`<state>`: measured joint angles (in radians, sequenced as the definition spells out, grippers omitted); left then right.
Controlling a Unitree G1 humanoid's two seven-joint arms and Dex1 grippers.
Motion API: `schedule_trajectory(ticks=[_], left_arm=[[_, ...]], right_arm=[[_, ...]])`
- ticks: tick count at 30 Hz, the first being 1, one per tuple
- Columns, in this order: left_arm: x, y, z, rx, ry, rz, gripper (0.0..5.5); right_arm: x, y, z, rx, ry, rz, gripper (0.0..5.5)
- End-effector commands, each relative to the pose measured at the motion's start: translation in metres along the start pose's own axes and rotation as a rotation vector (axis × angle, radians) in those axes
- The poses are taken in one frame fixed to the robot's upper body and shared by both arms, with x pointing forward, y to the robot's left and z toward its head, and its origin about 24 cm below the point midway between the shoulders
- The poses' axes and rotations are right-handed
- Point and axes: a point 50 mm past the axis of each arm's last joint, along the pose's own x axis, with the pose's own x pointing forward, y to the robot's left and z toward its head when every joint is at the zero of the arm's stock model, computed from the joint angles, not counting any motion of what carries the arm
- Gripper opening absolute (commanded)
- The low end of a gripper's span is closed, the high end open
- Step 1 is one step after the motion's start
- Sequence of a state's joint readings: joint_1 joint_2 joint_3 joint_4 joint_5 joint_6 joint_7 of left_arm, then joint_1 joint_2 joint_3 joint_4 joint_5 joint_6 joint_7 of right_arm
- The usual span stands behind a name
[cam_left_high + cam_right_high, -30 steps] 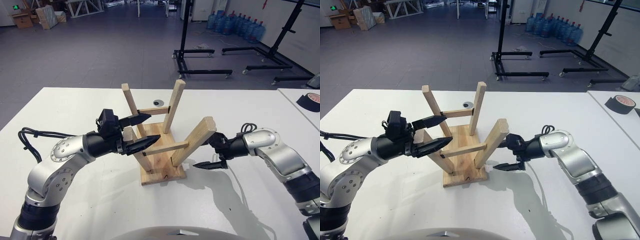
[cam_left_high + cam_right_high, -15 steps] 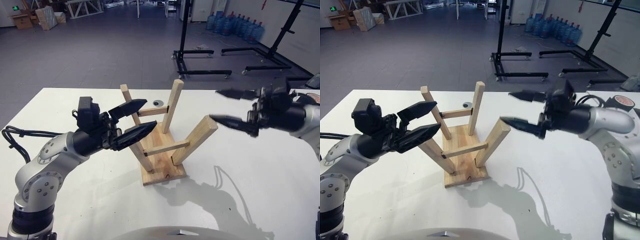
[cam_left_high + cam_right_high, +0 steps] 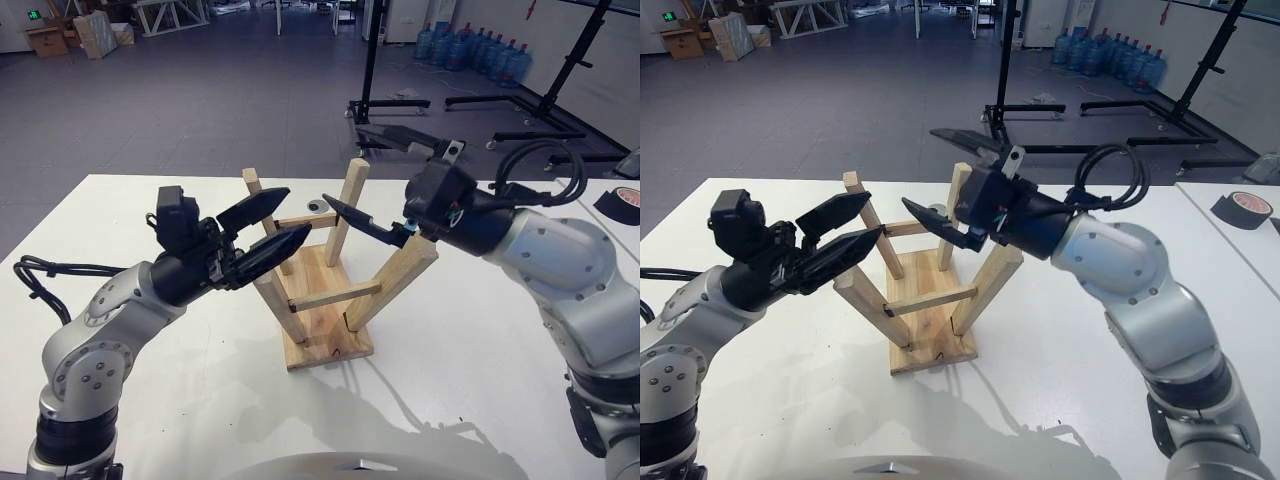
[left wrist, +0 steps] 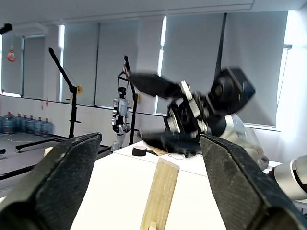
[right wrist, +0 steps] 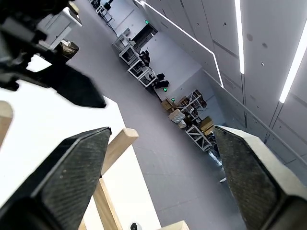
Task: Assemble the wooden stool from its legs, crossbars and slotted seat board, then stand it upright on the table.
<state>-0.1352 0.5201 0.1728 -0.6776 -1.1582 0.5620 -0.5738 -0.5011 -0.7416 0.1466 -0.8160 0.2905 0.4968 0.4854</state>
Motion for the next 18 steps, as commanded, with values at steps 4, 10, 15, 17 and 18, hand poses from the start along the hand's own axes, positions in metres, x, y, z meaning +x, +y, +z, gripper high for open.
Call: schedule_trajectory(ticks=[4,10,15,17,18], left_arm=[[0.001,0.001,0.008,0.009,-0.005,0.021,3.70],[0.003,0.006,0.014,-0.018,0.032,-0.004,3.70],[0.007,0.009,0.014,-0.030,0.060,-0.038,3.70],[0.008,0.009,0.014,-0.029,0.060,-0.045,3.70],[0.009,0.008,0.013,-0.030,0.063,-0.049,3.70]], right_arm=[[-0.008,0.022,-0.029,-0.094,0.148,-0.035,3.92],[-0.012,0.044,-0.024,-0.362,0.094,-0.125,3.92],[-0.011,0.058,-0.023,-0.491,0.097,-0.164,3.92],[-0.011,0.064,-0.025,-0.523,0.111,-0.149,3.92],[-0.011,0.065,-0.026,-0.532,0.117,-0.143,3.92]])
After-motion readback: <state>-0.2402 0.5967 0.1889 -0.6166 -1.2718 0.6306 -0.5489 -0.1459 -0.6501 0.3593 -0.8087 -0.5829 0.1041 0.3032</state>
